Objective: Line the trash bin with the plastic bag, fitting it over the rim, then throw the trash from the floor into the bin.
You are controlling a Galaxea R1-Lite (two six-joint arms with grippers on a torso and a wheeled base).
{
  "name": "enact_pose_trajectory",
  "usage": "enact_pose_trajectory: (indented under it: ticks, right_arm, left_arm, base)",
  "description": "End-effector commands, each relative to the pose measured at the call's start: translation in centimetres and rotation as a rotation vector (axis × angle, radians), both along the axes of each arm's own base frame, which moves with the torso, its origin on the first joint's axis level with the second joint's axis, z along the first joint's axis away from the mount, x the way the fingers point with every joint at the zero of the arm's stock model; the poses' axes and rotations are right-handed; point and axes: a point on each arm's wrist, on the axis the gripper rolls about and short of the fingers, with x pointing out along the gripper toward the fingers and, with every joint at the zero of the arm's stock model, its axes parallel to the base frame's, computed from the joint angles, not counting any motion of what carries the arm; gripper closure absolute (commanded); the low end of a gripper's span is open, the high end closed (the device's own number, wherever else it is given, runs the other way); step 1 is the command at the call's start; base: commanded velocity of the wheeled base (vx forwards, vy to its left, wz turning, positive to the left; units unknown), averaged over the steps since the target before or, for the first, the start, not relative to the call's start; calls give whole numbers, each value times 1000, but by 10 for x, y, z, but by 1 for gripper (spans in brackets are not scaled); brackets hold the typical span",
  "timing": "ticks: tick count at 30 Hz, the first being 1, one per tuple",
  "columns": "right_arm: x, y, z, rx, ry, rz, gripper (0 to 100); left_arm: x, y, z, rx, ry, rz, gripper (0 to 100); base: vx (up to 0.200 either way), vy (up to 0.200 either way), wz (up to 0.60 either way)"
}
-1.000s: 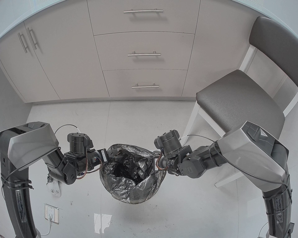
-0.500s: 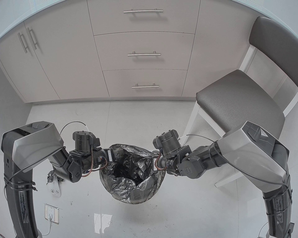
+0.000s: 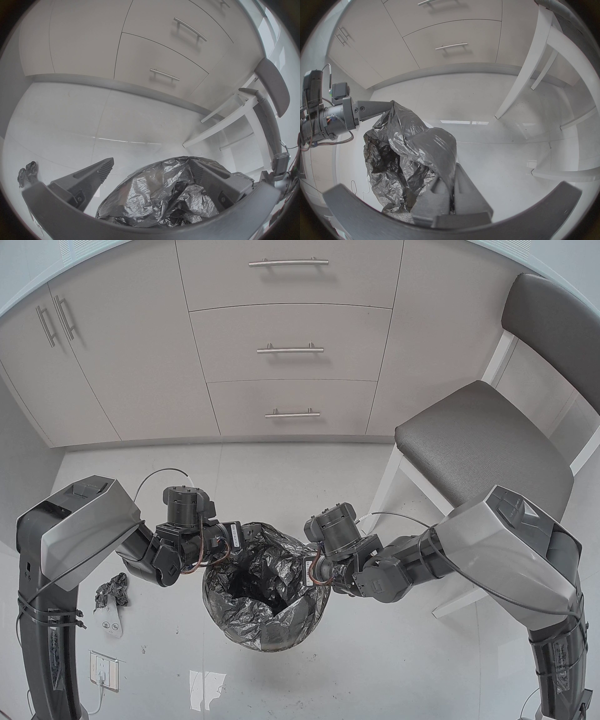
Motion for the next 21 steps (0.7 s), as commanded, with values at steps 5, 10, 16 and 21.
enact_pose_trajectory:
  ticks: [5, 10, 16, 21]
  right_arm:
    - [1, 0, 0, -3, -1, 1, 0]
    - [3, 0, 1, 5, -8, -5, 0]
    - [6, 3, -5, 11, -18, -6, 0]
    - [12, 4, -12, -11, -40, -43, 0]
  left_arm:
    - [1, -3, -1, -7, 1, 0, 0]
    - [2, -2, -4, -4, 5, 10, 0]
    - [3, 2, -5, -3, 8, 27, 0]
    - [3, 2, -5, -4, 5, 27, 0]
  base:
    - [0, 0, 0]
    - [0, 0, 0]
    - [0, 0, 0]
    - [0, 0, 0]
